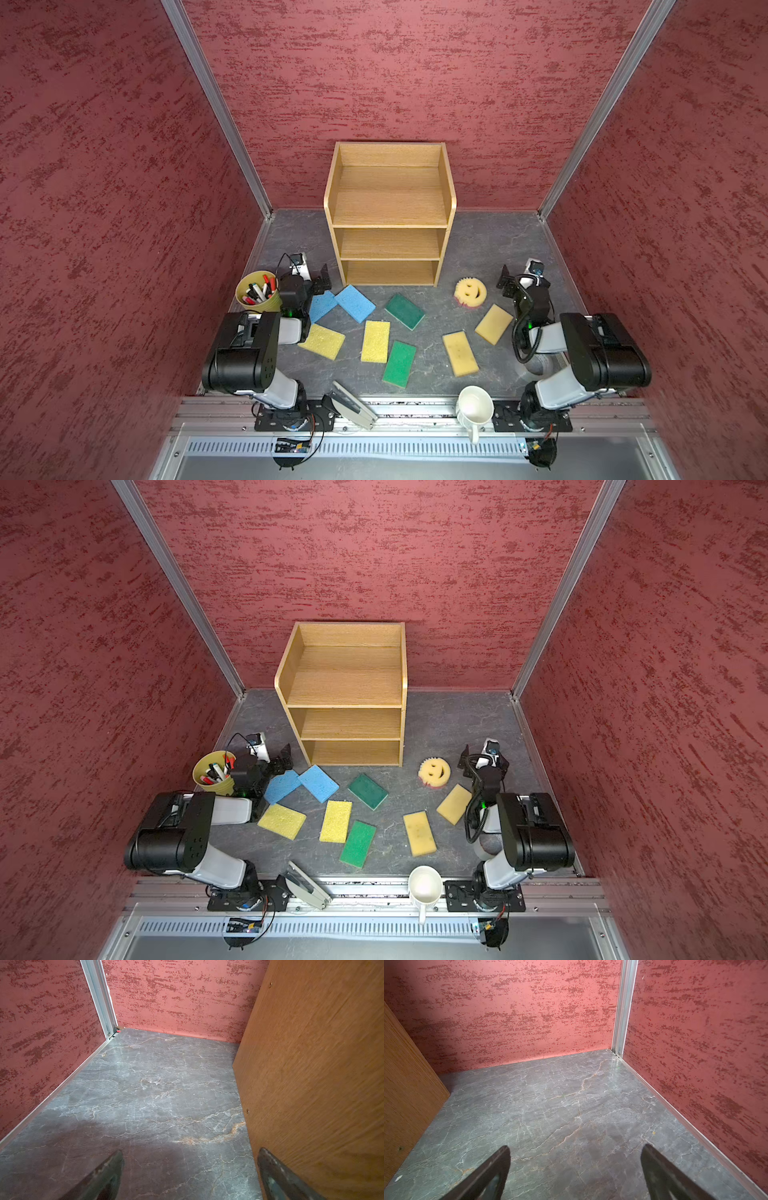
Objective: Place and organize the cleaning sponges onto the shelf
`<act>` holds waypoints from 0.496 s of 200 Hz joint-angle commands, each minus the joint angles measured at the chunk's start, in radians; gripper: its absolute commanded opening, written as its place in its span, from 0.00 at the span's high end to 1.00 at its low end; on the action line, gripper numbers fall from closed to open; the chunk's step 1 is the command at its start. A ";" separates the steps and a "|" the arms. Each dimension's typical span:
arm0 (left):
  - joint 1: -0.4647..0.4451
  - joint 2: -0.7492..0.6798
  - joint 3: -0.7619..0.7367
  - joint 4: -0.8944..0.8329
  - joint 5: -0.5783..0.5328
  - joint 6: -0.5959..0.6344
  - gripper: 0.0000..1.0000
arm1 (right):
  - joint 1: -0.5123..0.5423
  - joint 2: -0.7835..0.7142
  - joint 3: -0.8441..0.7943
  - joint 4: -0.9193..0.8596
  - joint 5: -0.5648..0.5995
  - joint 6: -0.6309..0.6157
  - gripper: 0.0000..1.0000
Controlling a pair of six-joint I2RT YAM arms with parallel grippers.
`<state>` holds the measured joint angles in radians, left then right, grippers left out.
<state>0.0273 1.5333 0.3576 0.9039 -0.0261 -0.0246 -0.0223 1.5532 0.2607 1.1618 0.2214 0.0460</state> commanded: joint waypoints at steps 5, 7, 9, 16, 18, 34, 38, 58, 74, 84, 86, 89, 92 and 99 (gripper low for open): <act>0.002 0.001 0.015 0.000 0.013 0.012 0.01 | 0.000 -0.002 0.006 0.032 0.007 0.003 0.01; 0.002 0.001 0.015 0.000 0.013 0.012 0.01 | -0.001 -0.002 0.007 0.033 0.006 0.003 0.01; 0.003 0.001 0.015 -0.001 0.013 0.013 0.01 | -0.001 -0.002 0.007 0.033 0.006 0.002 0.01; 0.003 0.001 0.015 0.000 0.013 0.013 0.01 | 0.000 -0.001 0.007 0.032 0.006 0.003 0.01; 0.003 0.001 0.015 0.000 0.013 0.012 0.01 | 0.000 -0.001 0.007 0.033 0.006 0.002 0.01; 0.002 0.001 0.016 -0.001 0.013 0.012 0.01 | -0.001 -0.002 0.007 0.029 0.007 0.006 0.01; 0.003 0.002 0.015 -0.001 0.014 0.013 0.01 | -0.001 -0.002 0.008 0.028 0.007 0.005 0.01; 0.002 0.001 0.015 -0.001 0.014 0.013 0.01 | -0.001 -0.001 0.011 0.025 0.006 0.007 0.01; 0.002 0.002 0.016 -0.002 0.014 0.013 0.01 | -0.001 -0.001 0.011 0.026 0.007 0.006 0.01; 0.002 0.002 0.017 -0.002 0.014 0.012 0.01 | -0.001 -0.001 0.011 0.024 0.007 0.006 0.01; 0.003 0.002 0.016 -0.002 0.013 0.013 0.01 | -0.001 0.000 0.011 0.025 0.007 0.006 0.01; 0.003 0.001 0.016 -0.002 0.014 0.012 0.01 | -0.001 0.000 0.011 0.025 0.007 0.007 0.01; 0.002 0.001 0.017 -0.002 0.013 0.013 0.01 | 0.000 -0.001 0.011 0.025 0.008 0.007 0.01; 0.002 0.001 0.018 -0.002 0.013 0.013 0.01 | -0.001 -0.001 0.010 0.024 0.007 0.006 0.01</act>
<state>0.0277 1.5333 0.3576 0.9031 -0.0238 -0.0246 -0.0223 1.5532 0.2607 1.1618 0.2214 0.0479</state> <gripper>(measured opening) 0.994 0.990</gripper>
